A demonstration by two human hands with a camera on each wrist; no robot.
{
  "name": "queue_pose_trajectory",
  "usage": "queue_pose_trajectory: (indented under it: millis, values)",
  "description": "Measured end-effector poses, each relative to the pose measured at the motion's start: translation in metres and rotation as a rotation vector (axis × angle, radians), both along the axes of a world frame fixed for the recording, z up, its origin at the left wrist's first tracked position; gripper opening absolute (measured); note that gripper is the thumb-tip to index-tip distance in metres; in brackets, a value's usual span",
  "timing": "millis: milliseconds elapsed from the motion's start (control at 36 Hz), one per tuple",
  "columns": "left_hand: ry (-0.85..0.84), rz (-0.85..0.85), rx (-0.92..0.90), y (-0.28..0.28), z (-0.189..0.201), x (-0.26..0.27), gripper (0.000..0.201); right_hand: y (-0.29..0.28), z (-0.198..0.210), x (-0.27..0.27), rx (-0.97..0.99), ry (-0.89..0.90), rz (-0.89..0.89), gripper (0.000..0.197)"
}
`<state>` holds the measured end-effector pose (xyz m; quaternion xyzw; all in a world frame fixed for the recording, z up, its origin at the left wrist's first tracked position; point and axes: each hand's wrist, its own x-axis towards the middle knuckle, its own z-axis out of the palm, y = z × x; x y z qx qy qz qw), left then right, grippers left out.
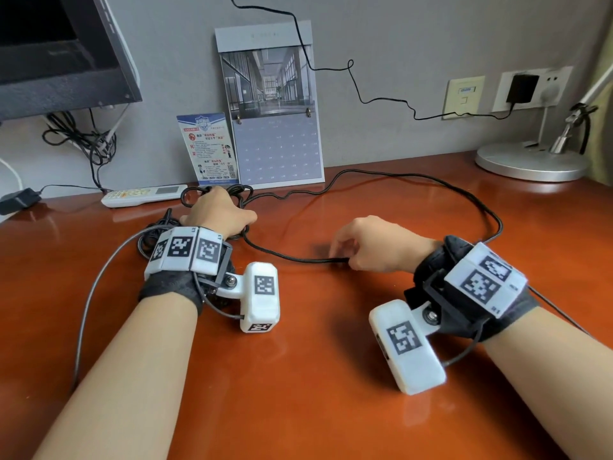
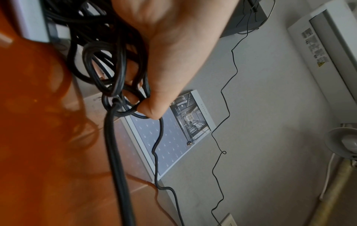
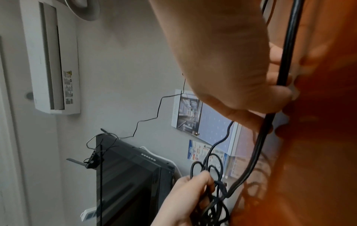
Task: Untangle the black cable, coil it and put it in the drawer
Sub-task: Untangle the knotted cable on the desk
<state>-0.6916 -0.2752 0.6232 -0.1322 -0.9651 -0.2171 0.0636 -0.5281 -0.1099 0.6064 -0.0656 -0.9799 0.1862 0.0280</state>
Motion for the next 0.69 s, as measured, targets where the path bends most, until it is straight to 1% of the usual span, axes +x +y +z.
queue_pose_trajectory:
  millis: [83,167,222,333,389,444,500,556,611,694]
  values:
    - [-0.003,-0.002,-0.001,0.001,0.000,0.000,0.042,0.013,0.003,0.006,0.028,-0.012,-0.084,0.039]
    - [-0.002,-0.008,0.001,0.000,0.000,-0.001,0.032,0.027,0.006,0.012,0.063,-0.053,-0.185,0.040]
    - [0.002,-0.008,0.003,-0.001,0.001,-0.001,0.032,0.037,0.008,0.015,0.096,-0.067,-0.269,0.038]
    - [-0.006,-0.019,0.016,-0.001,0.001,-0.001,0.030,0.059,0.005,0.020,0.254,-0.058,-0.557,0.024]
    - [-0.022,-0.033,0.022,-0.001,0.002,0.001,0.030,0.069,0.001,0.022,0.204,-0.007,-0.651,0.025]
    - [-0.041,-0.060,0.046,0.000,0.006,0.006,0.030,0.075,-0.002,0.020,0.057,0.091,-0.627,0.027]
    - [-0.069,-0.108,0.098,0.004,0.011,0.012,0.031,0.073,-0.001,0.016,-0.062,0.182,-0.553,0.030]
    - [-0.117,-0.176,0.165,0.009,0.015,0.020,0.030,0.065,0.001,0.013,-0.106,0.256,-0.468,0.032]
    - [-0.189,-0.261,0.201,0.015,0.020,0.028,0.028,0.055,0.003,0.010,-0.110,0.320,-0.386,0.033]
    - [-0.294,-0.407,0.178,0.022,0.026,0.040,0.028,0.041,0.004,0.007,-0.162,0.380,-0.259,0.032]
